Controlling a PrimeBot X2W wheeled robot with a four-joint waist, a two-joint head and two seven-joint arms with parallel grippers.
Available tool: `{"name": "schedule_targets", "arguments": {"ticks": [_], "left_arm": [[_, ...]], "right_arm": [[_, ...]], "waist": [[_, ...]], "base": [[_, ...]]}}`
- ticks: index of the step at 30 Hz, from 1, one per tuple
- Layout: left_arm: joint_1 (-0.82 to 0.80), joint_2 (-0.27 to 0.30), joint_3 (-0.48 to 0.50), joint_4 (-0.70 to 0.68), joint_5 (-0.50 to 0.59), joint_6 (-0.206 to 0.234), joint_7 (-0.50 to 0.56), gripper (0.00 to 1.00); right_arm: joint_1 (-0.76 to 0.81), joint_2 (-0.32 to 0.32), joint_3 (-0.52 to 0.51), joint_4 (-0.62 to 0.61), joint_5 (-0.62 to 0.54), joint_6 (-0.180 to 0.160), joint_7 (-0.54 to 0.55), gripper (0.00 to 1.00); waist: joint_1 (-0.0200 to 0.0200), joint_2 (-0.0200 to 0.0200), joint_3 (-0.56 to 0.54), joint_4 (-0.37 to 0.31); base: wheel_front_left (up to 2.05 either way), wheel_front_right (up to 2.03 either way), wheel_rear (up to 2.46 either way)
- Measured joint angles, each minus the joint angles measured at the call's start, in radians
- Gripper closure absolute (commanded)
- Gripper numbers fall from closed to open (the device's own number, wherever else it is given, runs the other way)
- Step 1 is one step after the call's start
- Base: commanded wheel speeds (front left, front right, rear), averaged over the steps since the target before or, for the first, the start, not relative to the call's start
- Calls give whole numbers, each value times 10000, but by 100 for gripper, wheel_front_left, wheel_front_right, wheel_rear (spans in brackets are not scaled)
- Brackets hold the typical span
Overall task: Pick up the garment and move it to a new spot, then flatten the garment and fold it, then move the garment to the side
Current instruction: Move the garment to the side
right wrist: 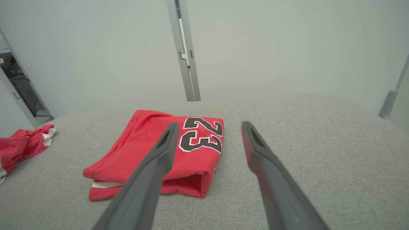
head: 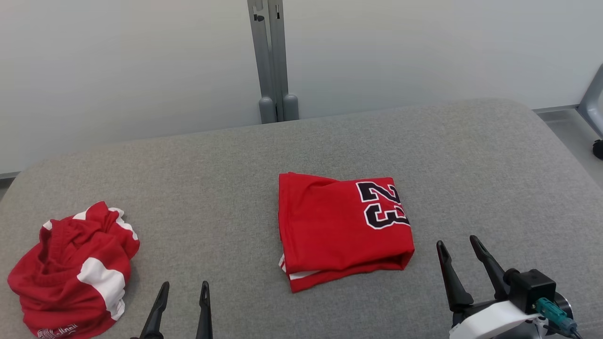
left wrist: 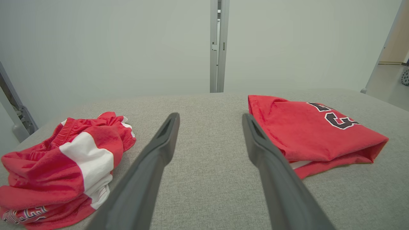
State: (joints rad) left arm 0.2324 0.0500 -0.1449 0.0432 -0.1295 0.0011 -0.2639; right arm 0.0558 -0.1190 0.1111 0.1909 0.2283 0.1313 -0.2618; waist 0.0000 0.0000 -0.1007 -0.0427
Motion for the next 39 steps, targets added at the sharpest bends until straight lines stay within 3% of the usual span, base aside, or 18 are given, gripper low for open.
{"name": "schedule_targets", "arguments": {"ticks": [27,31,34,39], "left_arm": [[-87,0,-58,182,33,-88,0,0],[-257,0,-157,163,73,-134,0,0],[-373,0,-222,169,73,-184,0,0],[-642,0,-433,213,69,-247,0,0]], "right_arm": [[-45,-123,485,213,67,0,0,0],[-461,-199,803,851,928,0,-6,0],[-945,-445,1208,1565,2259,-2,-8,0],[-1964,-1373,2261,2573,5486,-6,184,0]], "waist": [[0,0,54,97],[0,0,297,179],[0,0,509,267],[0,0,896,461]], "base": [[0,0,0],[0,0,0],[0,0,0],[0,0,0]]}}
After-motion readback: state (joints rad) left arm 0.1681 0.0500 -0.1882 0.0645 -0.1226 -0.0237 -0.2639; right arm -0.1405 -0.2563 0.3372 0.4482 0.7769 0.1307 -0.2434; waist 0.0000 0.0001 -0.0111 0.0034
